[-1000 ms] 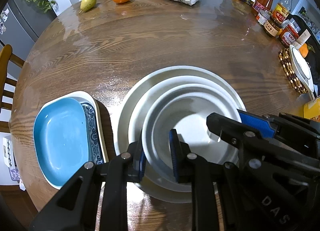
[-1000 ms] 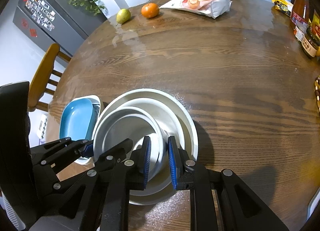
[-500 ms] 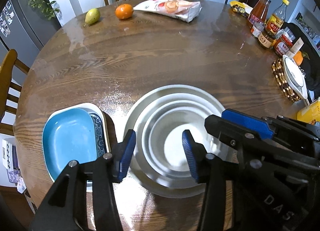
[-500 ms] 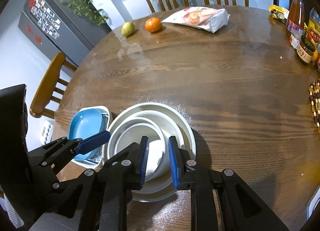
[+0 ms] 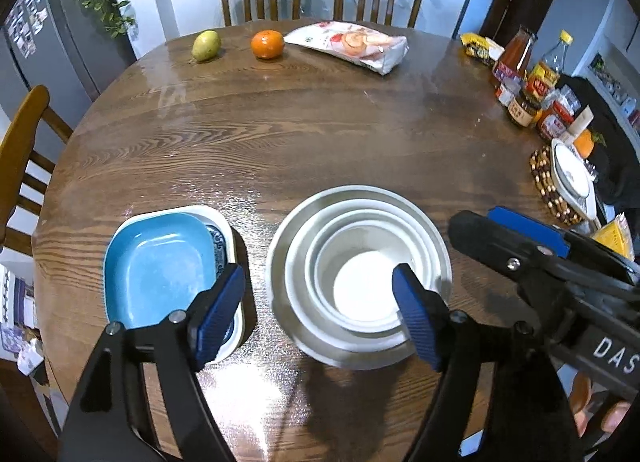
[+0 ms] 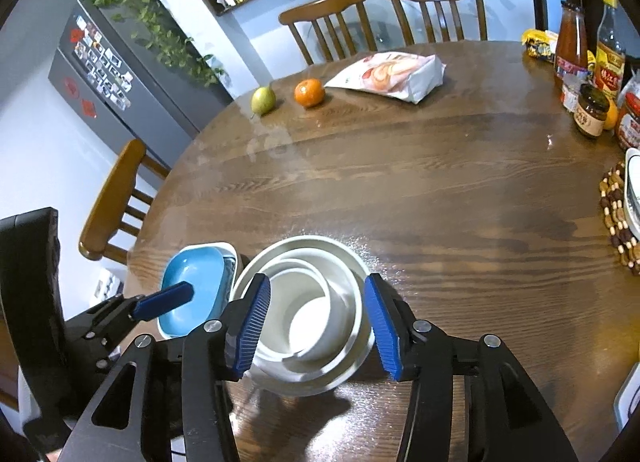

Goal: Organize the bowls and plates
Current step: 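Open both tools to release the ramekin inside the bowls, then move both tools to the rim of the nested white bowl stack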

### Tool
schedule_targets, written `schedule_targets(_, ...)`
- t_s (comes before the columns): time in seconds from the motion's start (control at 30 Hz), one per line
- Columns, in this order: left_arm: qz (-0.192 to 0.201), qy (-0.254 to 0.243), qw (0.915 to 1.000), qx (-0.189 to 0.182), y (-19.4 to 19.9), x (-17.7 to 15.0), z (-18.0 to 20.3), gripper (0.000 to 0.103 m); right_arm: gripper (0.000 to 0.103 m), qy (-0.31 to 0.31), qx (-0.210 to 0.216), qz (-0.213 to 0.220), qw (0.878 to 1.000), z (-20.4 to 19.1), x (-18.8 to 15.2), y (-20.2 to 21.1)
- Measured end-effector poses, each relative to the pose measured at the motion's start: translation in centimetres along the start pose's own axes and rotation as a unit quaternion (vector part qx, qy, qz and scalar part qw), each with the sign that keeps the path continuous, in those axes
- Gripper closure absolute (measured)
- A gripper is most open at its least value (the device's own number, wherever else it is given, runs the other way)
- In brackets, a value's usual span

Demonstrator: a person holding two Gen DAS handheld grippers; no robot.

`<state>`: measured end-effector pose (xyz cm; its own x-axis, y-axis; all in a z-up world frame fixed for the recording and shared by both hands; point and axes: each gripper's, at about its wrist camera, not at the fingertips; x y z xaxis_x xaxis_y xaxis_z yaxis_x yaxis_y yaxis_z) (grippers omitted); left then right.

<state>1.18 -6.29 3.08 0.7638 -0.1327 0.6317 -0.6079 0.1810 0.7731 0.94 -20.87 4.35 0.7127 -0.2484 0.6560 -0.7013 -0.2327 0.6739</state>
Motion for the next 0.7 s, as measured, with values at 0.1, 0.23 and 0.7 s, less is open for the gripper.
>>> schedule_targets(0.1,0.009,0.019,0.9998,0.000,0.8,0.0,-0.9,0.021,0.051,0.006,-0.003,0.005,1.000,-0.1,0.0,0.6)
schedule_targets(0.23,0.012,0.039,0.9991,-0.009,1.5,-0.3,-1.7,0.019,0.050,0.010,-0.004,0.011,1.000,0.1,-0.2,1.3)
schedule_targets(0.7,-0.006,0.080,0.9967,-0.013,2.0,-1.8,-3.9,0.019,0.050,-0.002,-0.015,0.002,1.000,1.9,-1.1,1.7)
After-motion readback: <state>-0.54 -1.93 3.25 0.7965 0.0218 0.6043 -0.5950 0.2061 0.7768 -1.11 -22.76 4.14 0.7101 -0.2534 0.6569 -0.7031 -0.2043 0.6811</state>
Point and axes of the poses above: each gripper's, at about its wrist camera, not at the fingertips, and y roughly against the way its jaws point, z to its right, x to its top, and after that the axes turned 9 degrees about z, right-handed
